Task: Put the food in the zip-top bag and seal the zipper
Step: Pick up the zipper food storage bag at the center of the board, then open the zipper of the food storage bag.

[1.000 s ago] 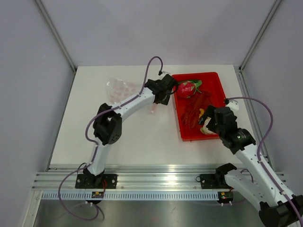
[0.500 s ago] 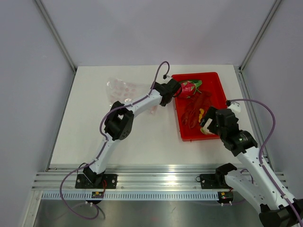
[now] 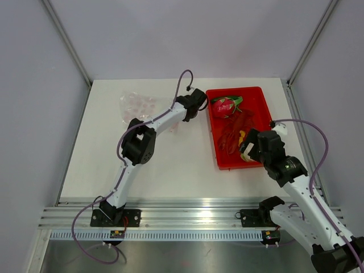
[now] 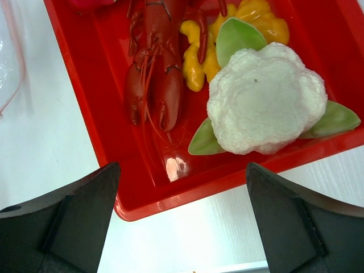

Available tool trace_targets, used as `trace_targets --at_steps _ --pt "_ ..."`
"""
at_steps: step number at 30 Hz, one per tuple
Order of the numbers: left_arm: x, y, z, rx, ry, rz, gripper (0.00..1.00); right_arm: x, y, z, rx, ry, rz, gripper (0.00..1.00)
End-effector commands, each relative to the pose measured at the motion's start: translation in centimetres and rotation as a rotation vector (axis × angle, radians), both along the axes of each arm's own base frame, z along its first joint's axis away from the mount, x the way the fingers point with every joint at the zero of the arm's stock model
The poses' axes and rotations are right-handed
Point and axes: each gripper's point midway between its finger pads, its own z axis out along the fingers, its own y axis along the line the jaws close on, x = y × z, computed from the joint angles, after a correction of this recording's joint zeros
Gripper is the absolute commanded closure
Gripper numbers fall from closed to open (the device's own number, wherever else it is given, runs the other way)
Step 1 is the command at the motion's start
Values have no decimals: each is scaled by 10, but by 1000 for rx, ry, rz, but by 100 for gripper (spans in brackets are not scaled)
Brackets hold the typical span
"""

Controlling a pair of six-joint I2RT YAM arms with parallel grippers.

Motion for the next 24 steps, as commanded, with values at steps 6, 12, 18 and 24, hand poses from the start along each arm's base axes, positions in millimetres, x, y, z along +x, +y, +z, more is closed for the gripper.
trace_targets --at_steps 6,12,18,24 --pt "-33 9 118 -474 -40 -18 100 40 51 24 151 -58 136 1" --pt "-73 4 153 -692 -46 -55 100 76 115 67 347 -122 319 0" --pt "-82 -7 155 -771 -13 -67 100 93 171 70 434 -92 403 0" --pt "-86 -15 150 -805 20 -83 100 103 204 64 480 -71 449 2"
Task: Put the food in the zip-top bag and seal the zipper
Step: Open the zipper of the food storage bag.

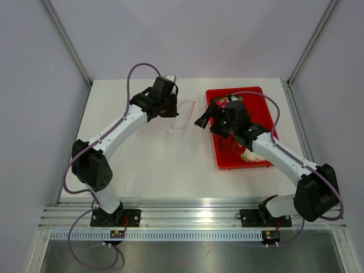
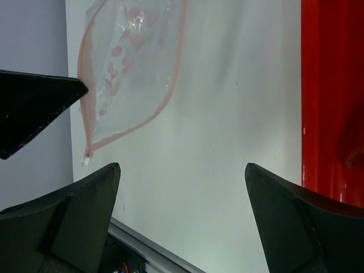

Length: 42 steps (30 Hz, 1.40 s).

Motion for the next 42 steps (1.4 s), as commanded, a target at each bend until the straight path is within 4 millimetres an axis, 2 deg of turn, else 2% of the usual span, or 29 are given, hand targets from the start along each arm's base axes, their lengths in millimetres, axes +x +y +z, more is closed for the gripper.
trace_targets --at_steps 1,4,5,6,7,8,9,11,12,14,17,19,23,25,26,27,29,32,33,34,35,36,37,39,42 --pt "1 -15 9 -77 -7 -30 100 14 30 30 100 -56 43 2" --pt "0 -14 6 -69 9 -30 100 24 43 26 133 -19 40 4" --pt "0 -14 6 -70 10 -31 100 29 49 32 144 -25 44 5" --pt "0 -14 7 -73 10 -31 100 35 52 21 131 1 40 6" --pt "-1 -14 10 -77 5 -35 100 39 56 18 132 13 42 7" --pt "-2 -14 11 -78 3 -35 100 44 60 25 138 3 48 8" --pt "-3 -13 12 -78 3 -35 100 49 64 12 125 32 50 9" --pt "-4 -12 17 -83 -5 -34 100 56 72 13 127 37 59 21" --pt "-5 -10 20 -84 -7 -32 100 60 75 0 112 61 56 24" --pt "-6 -5 25 -87 -14 -24 100 64 77 -11 103 89 45 30" --pt "-9 4 34 -83 -31 -13 100 63 77 -28 102 113 30 28" --pt "-12 9 37 -80 -42 -9 100 64 80 -30 104 109 35 23" --pt "-15 11 38 -83 -42 -8 100 67 90 -29 131 106 64 24" --pt "-17 10 36 -90 -34 -12 100 68 100 -29 168 101 89 53" --pt "-17 9 36 -92 -33 -15 100 67 106 -29 175 99 101 62" --pt "-16 9 38 -94 -35 -15 100 67 110 -34 172 107 106 87" --pt "-17 10 37 -90 -32 -17 100 68 117 -33 159 99 120 100" --pt "-20 13 33 -60 -26 -21 100 68 116 -31 128 70 109 100" --pt "-19 20 30 -22 -35 6 98 66 115 -23 120 44 103 100" --pt "-19 22 29 0 -35 16 88 65 115 -22 105 32 106 100" --pt "-20 25 26 24 -32 24 76 64 114 -18 100 23 103 100" --pt "-21 25 26 41 -35 29 50 63 114 -13 100 11 103 100" --pt "-21 24 26 61 -47 36 40 62 114 -12 96 8 100 100" --pt "-20 20 27 78 -59 34 36 59 117 -9 92 5 105 100" --pt "-18 17 23 104 -52 33 37 54 120 -7 98 13 110 100"
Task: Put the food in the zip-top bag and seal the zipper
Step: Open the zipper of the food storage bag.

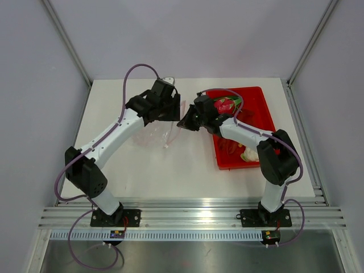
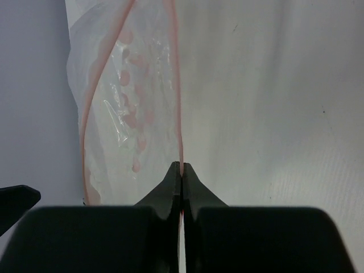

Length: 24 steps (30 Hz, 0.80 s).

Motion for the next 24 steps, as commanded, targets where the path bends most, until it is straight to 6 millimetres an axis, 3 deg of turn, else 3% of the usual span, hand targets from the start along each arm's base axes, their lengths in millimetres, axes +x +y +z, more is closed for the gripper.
trace_targets --at_steps 1,4,13,16,17,23,24 --pt "9 1 10 48 -52 19 39 3 7 52 56 -101 -3 100" --pt "5 -5 4 55 -41 -12 47 -2 6 54 61 -100 -1 100" --pt "0 -6 -16 140 -33 4 48 -6 -1 65 61 -118 -11 100" --pt "0 0 -23 207 -34 72 54 -7 -2 64 63 -114 -13 100" --pt "0 2 -25 216 -30 90 58 -8 -2 63 63 -114 -13 100" --pt "-1 13 -13 240 -55 115 100 -13 -21 49 -23 -115 -40 100" --pt "-4 11 -12 234 -48 82 100 -12 -30 42 -70 -114 -58 100"
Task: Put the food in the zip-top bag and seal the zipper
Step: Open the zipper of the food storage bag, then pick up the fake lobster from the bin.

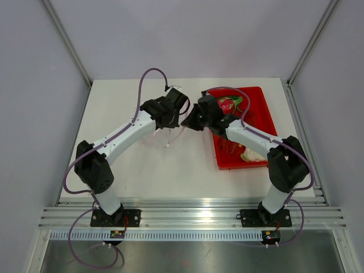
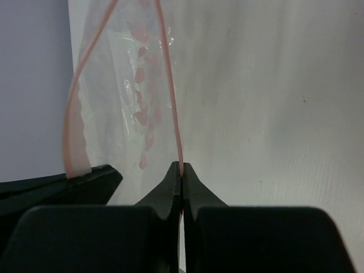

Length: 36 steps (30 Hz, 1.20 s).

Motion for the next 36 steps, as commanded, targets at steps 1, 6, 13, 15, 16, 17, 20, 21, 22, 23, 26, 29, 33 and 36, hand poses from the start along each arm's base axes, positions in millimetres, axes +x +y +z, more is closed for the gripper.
trace_targets --at_steps 1,6,13,15,16,17,20,21,22,23,26,29,33,36 --pt "3 2 29 -27 -60 -12 100 1 -22 10 -85 -60 -46 100" --pt "-10 -24 43 -196 -22 -104 100 21 -42 -11 -165 -32 -44 100" --pt "14 -29 21 -195 23 -41 100 16 -63 14 -219 -87 -26 30" --pt "15 -33 15 -195 42 -48 100 10 -71 35 -213 -145 -28 20" --pt "17 -35 11 -196 47 -46 100 3 -76 34 -218 -145 -28 20" --pt "18 -36 10 -198 46 -50 100 1 -88 50 -214 -182 -65 18" --pt "20 -36 12 -200 34 -50 100 0 -135 48 -248 -180 -188 16" --pt "19 -36 12 -198 33 -56 100 2 -152 40 -260 -152 -225 17" --pt "20 -37 13 -201 28 -58 100 10 -184 30 -283 -111 -298 17" --pt "20 -38 14 -206 29 -64 100 15 -201 17 -314 -67 -332 17" --pt "18 -40 13 -215 37 -72 100 25 -248 -14 -406 59 -395 15" --pt "17 -42 12 -222 44 -84 100 40 -269 -31 -400 134 -393 9" --pt "16 -44 14 -232 44 -95 100 62 -293 -51 -336 184 -400 1" --pt "15 -45 14 -235 45 -103 100 71 -307 -70 -302 215 -393 1"
